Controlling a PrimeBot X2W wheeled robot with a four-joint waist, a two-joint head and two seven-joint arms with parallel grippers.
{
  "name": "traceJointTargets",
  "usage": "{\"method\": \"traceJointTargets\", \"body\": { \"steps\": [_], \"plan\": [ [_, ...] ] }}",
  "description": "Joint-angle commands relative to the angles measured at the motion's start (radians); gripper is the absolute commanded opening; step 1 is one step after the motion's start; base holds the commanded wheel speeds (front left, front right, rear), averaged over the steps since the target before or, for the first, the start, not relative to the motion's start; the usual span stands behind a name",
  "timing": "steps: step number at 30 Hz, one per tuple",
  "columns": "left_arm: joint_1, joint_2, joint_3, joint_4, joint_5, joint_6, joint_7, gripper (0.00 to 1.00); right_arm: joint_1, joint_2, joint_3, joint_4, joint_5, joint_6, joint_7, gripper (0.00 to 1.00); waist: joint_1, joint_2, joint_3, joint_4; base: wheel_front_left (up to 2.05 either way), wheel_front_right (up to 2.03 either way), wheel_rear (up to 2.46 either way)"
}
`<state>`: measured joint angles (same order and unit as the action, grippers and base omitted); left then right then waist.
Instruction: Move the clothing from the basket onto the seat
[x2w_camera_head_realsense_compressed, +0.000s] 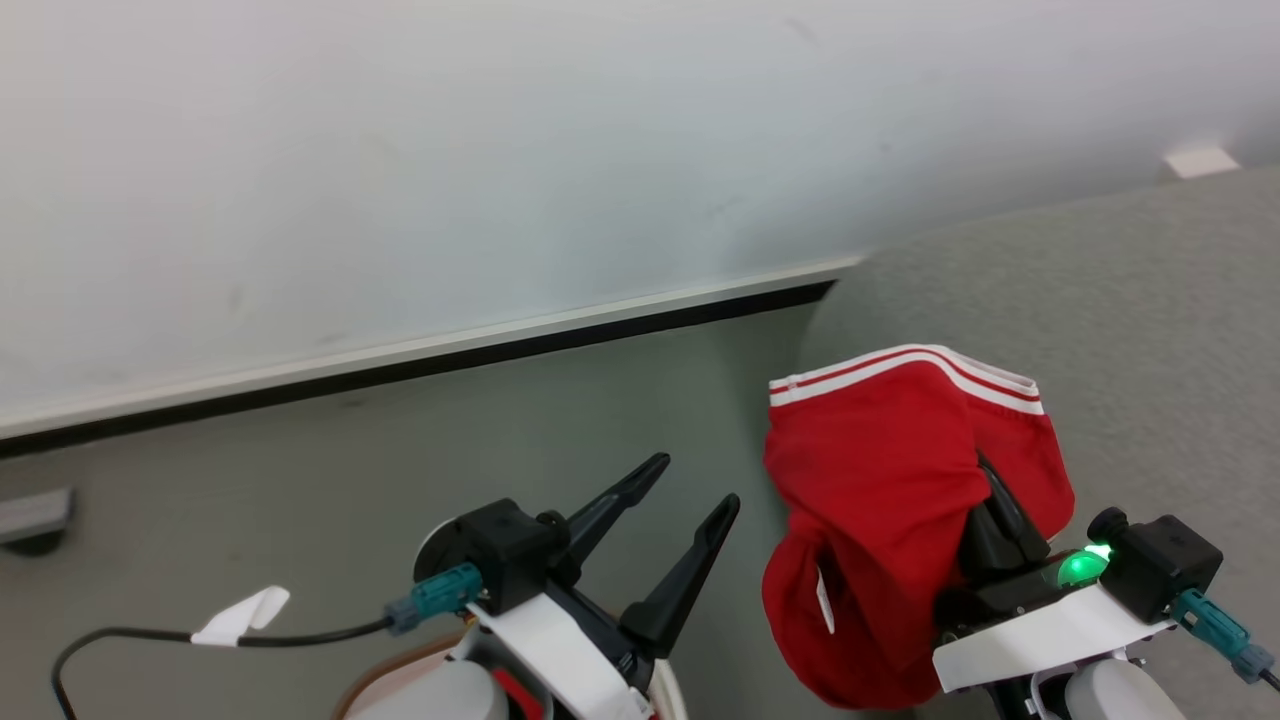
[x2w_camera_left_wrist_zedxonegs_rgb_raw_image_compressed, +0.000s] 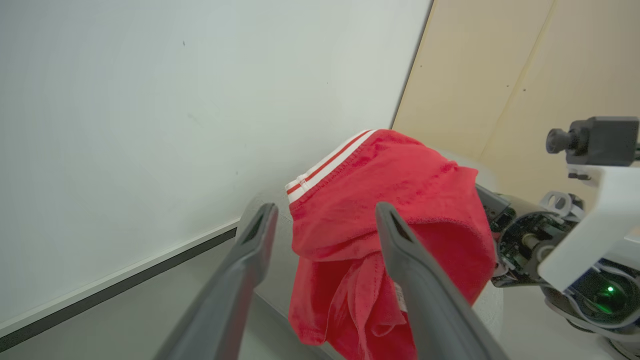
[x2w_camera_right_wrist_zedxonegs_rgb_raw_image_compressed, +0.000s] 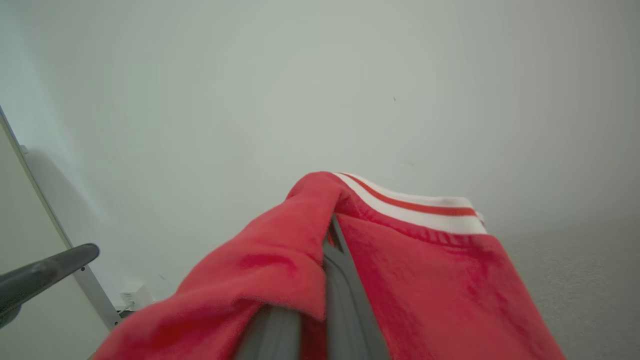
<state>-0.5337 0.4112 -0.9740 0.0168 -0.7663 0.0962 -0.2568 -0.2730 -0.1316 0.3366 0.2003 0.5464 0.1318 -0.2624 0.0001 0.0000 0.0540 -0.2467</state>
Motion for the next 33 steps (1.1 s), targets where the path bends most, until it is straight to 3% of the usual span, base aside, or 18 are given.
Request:
{"method": "traceJointTargets", "body": {
  "steps": [1, 9, 17, 26, 33],
  "plan": [
    [0.000, 0.005, 0.001, 0.000, 0.010, -0.001, -0.005, 1.00, 0.011, 0.000, -0.003, -0.009, -0.008, -0.002, -0.003, 0.00, -0.0001, 0.0000, 0.021, -0.086, 0.00, 0.00, 0.00],
    [0.013, 0.001, -0.008, 0.022, 0.036, -0.004, -0.008, 1.00, 0.022, -0.004, -0.004, -0.035, -0.009, -0.002, -0.003, 0.00, -0.0001, 0.0000, 0.019, -0.203, 0.00, 0.00, 0.00],
    [0.033, -0.010, 0.000, 0.030, 0.049, -0.009, -0.008, 1.00, 0.002, -0.038, -0.010, -0.036, 0.003, -0.002, 0.007, 0.00, -0.0001, 0.0000, 0.016, -0.229, 0.00, 0.00, 0.00],
    [0.007, -0.023, 0.003, 0.019, 0.056, -0.024, -0.007, 1.00, -0.122, -0.093, -0.125, -0.019, -0.001, -0.002, 0.013, 0.00, -0.0001, 0.0000, 0.080, -0.166, 0.00, 0.00, 0.00],
    [-0.036, 0.020, 0.014, -0.017, 0.080, -0.032, 0.014, 1.00, -0.317, -0.144, -0.265, 0.039, -0.021, -0.002, 0.039, 0.00, -0.0001, 0.0000, 0.211, -0.078, 0.00, 0.00, 0.00]
  ]
}}
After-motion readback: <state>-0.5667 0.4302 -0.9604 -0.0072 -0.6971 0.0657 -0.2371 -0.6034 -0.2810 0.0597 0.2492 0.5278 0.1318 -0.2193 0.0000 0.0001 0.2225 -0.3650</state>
